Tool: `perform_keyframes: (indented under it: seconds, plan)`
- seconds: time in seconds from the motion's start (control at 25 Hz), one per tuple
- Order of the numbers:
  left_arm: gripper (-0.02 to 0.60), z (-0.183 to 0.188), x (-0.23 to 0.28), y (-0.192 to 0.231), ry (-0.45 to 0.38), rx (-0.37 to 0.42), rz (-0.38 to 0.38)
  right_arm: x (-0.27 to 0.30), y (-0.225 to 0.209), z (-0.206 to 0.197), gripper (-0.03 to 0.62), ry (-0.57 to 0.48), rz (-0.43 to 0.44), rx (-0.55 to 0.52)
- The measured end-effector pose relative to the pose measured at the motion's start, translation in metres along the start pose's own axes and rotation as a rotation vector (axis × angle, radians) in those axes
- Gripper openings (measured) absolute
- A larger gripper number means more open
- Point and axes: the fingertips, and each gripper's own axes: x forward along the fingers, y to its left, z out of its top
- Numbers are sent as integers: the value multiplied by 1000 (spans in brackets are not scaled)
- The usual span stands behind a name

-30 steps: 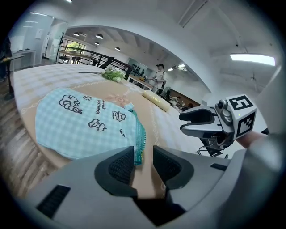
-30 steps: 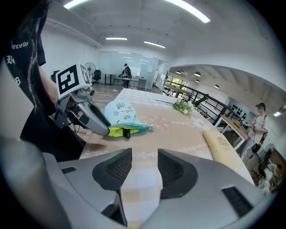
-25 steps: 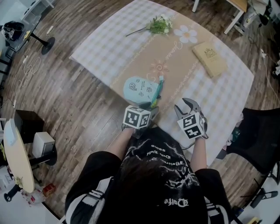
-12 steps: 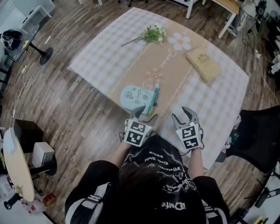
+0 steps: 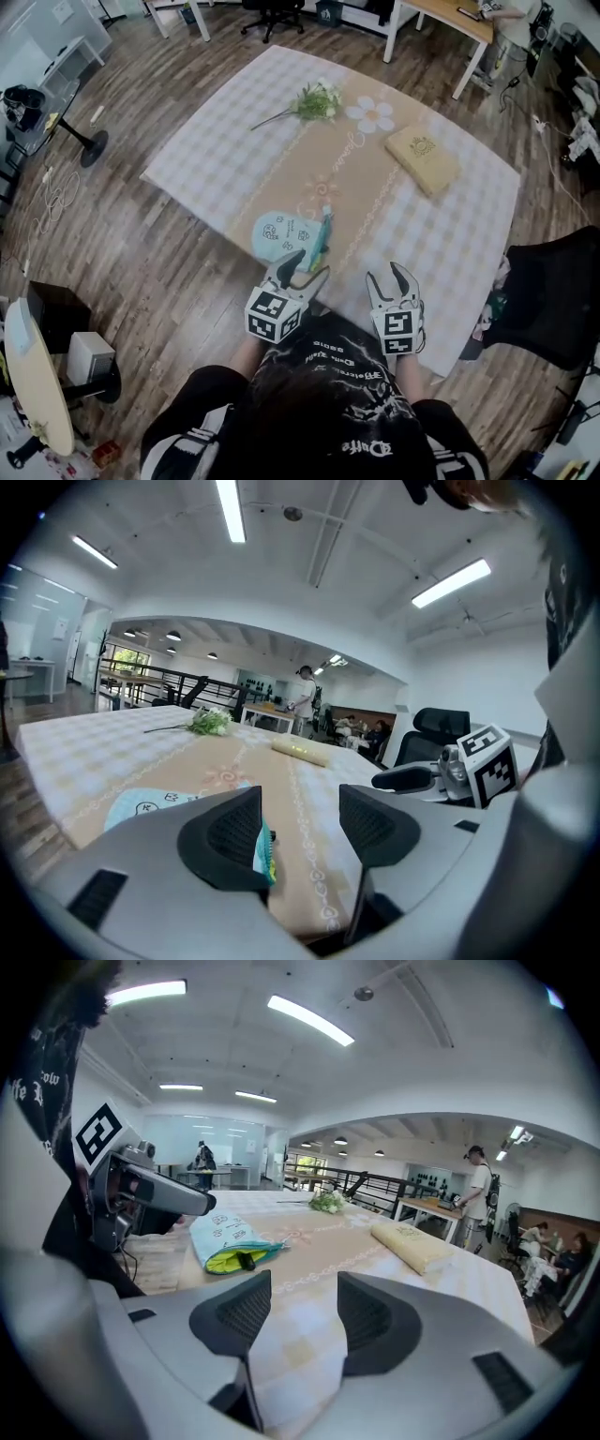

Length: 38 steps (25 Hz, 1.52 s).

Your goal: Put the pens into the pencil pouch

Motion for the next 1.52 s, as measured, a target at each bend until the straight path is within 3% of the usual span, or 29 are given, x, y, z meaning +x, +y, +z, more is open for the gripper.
perform_keyframes:
  seconds: [0.24, 0.48, 0.56, 0.68, 0.8, 0.92, 1.16, 1.52]
  plan:
    - [281, 11, 2, 1, -36, -35, -32, -12, -36, 16, 230, -98, -151, 92]
    - [275, 18, 11, 1, -55, -35, -37, -9, -37, 9, 225, -72, -137, 106]
    - [228, 24, 12, 0, -75, -25, -31, -10, -35, 8, 158, -64, -123, 113]
    - [180, 28, 11, 3, -80, -27, -27, -10, -37, 9, 116, -63, -128, 115]
    - [102, 25, 13, 10, -67, -41, -1, -11, -43, 12, 35, -77, -154, 127]
    - [27, 21, 14, 20, -51, -49, 52, -11, -45, 12, 11, -89, -159, 143]
    - [20, 22, 14, 17, -40, -50, 21, -12, -47, 10, 8, -100, -162, 190]
    - [20, 29, 15, 12, -46, -19, 6, -11, -47, 13, 8, -104, -169, 165]
